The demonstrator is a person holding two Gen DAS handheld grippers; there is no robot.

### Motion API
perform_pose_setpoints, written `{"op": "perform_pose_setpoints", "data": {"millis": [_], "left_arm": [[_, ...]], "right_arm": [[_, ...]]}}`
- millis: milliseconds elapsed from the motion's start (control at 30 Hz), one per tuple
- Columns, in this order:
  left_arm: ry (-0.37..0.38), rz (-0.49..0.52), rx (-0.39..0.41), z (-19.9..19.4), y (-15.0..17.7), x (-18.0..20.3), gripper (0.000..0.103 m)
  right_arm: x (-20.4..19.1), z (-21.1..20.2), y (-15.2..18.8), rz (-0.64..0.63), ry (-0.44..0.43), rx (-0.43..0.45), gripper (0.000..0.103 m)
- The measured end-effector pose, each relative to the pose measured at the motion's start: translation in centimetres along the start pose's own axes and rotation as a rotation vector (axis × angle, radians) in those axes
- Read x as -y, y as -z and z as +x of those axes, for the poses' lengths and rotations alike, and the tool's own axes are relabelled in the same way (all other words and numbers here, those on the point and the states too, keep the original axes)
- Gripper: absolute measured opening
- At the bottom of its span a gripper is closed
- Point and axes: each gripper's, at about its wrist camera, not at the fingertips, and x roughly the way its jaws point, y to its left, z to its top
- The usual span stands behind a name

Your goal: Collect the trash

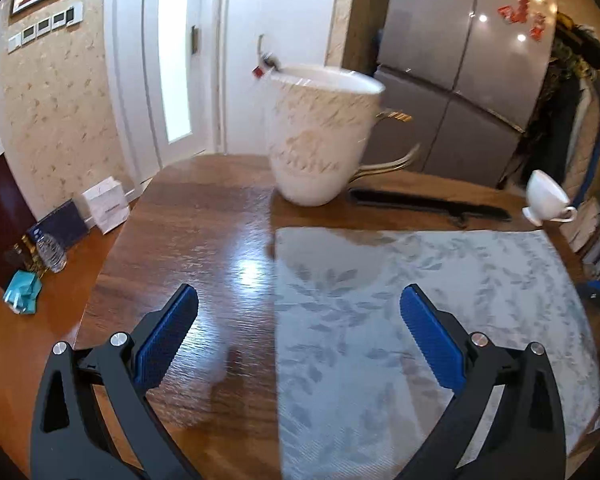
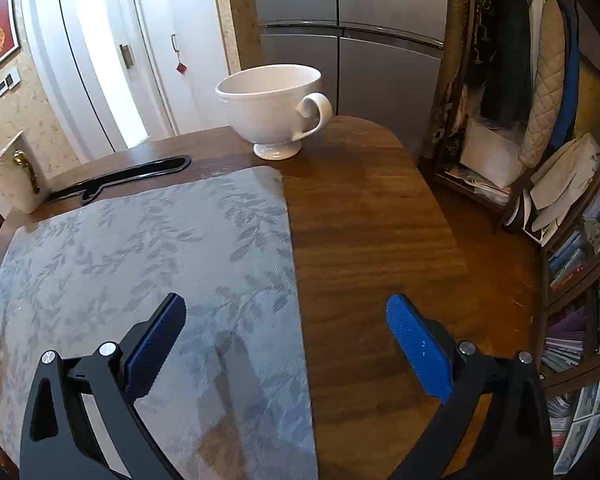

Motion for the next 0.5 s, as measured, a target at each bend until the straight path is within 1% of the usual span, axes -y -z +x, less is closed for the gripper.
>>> {"op": "perform_pose_setpoints", "data": {"millis": [167,267,367,500], "left_arm": [[-0.017,-0.023,-0.033,1.6,0.1,-0.9,0.101],[-0.029,-0.014,-0.052,2.2,0.2,-0.8,0.101],[-0.039,0.002,-0.051,2.3,0.1,-0.5,0.101],[-0.043,0.001,-0.097,3.2,0.0,-0.4,0.101]], "right_arm": [[0.1,0.8,-0.5,-0.017,0.033,-0.007,0.099],[0.2,1.4,-0.5,-0.016,0.033,-0.016,0.099],[0.3,2.0,-0.6,-0.016,0.045,-0.04,0.099],[0.5,2.3,-0.7,-0.015,0.044,-0.043,0.099]]}}
